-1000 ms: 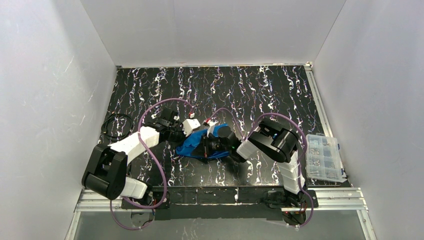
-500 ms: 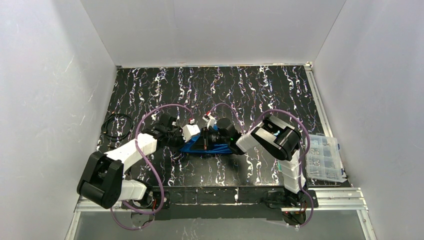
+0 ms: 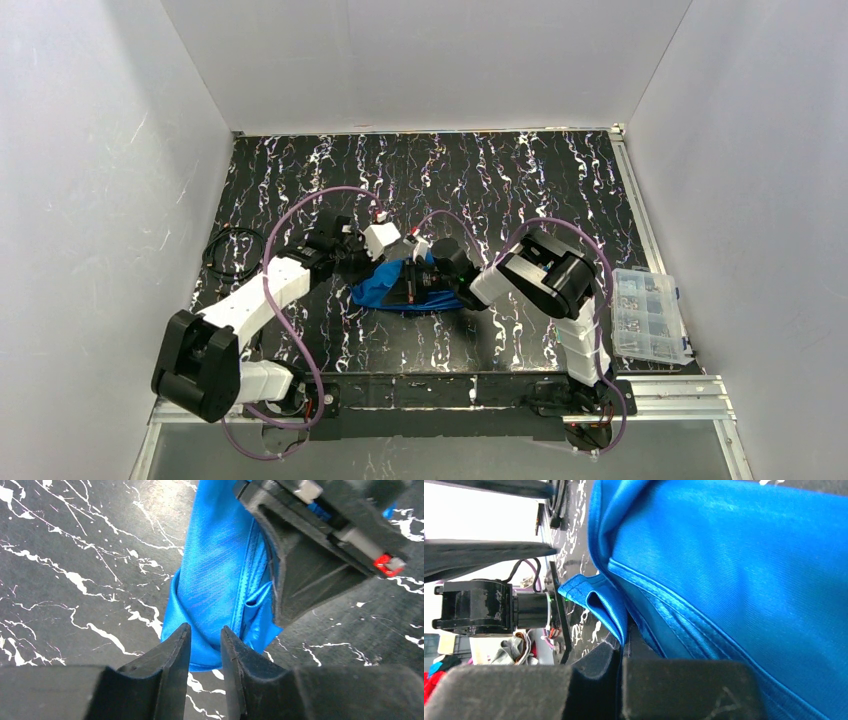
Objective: Fold the napkin into a case and place the utensils inside
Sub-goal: Grasp the top corner of the smaller rectangle folded napkin from the folded napkin.
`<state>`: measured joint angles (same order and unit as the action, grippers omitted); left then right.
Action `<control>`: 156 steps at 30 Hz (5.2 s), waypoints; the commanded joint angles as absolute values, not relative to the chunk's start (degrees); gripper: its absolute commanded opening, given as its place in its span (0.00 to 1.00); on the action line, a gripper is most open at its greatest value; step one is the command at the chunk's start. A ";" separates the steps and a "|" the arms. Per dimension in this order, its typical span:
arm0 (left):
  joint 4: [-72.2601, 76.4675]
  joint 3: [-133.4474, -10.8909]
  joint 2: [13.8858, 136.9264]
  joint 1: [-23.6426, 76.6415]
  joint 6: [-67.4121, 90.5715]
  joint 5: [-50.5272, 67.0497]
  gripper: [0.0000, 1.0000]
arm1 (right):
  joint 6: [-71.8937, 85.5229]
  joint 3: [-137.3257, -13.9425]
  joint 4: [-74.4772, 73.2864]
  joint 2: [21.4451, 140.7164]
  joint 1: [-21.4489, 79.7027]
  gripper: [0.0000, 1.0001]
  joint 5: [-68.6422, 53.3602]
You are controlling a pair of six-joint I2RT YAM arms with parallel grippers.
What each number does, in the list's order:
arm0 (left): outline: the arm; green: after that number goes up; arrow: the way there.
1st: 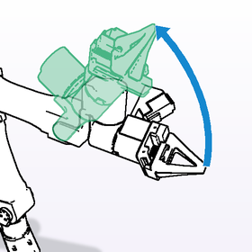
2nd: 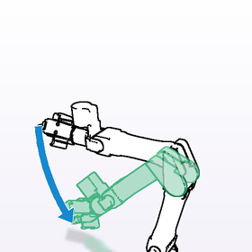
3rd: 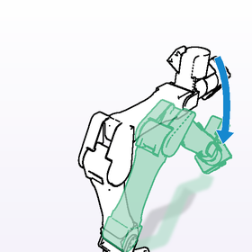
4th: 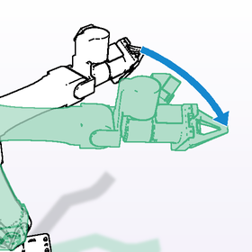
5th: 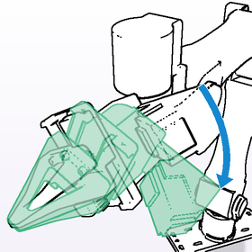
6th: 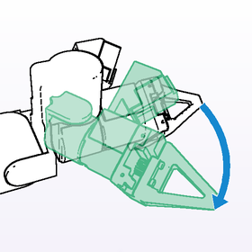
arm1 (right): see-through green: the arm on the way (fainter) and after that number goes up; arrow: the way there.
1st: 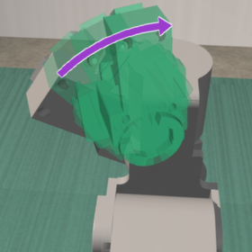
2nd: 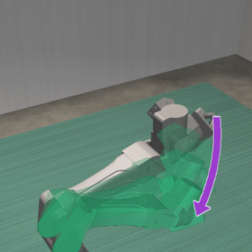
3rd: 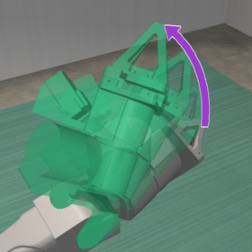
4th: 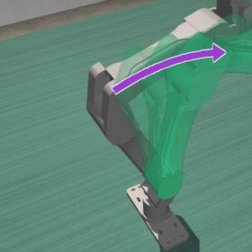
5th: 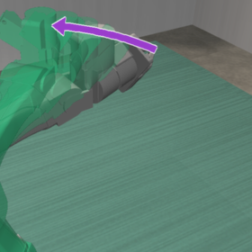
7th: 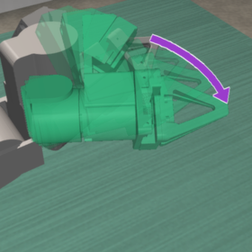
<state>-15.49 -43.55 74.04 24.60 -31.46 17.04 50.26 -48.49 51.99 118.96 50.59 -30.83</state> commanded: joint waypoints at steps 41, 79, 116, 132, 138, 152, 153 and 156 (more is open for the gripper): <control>-16.43 -43.97 82.95 27.33 -29.20 8.87 0.00 | 53.51 -50.92 50.45 120.23 50.04 0.01 -32.52; -39.35 -60.26 81.34 27.45 -22.87 5.46 0.98 | 56.28 -48.95 56.77 122.43 49.53 0.01 -34.09; -21.80 -53.09 91.22 35.60 -10.40 -18.69 0.04 | 58.04 -50.23 56.27 124.12 49.28 0.01 -35.21; -9.95 -42.47 81.36 36.47 -17.79 -16.29 0.00 | 54.81 -57.92 36.26 122.16 48.39 0.01 -37.34; -2.34 -38.40 81.78 36.55 -22.02 -17.69 0.00 | 53.22 -59.22 32.73 119.78 47.96 0.01 -39.59; 2.24 -36.46 81.74 36.83 -23.91 -18.28 0.00 | 55.50 -60.46 33.29 117.61 46.74 0.01 -45.92; 2.28 -36.21 81.67 36.83 -23.90 -18.28 0.00 | 55.87 -60.36 34.25 117.68 46.76 0.01 -46.19; 2.50 -35.42 81.17 36.91 -24.03 -18.04 0.00 | 58.07 -59.18 39.01 117.73 46.56 0.01 -46.85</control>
<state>1.61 -36.62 82.67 36.58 -23.62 -17.43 55.33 -58.81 32.34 120.25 46.83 -44.07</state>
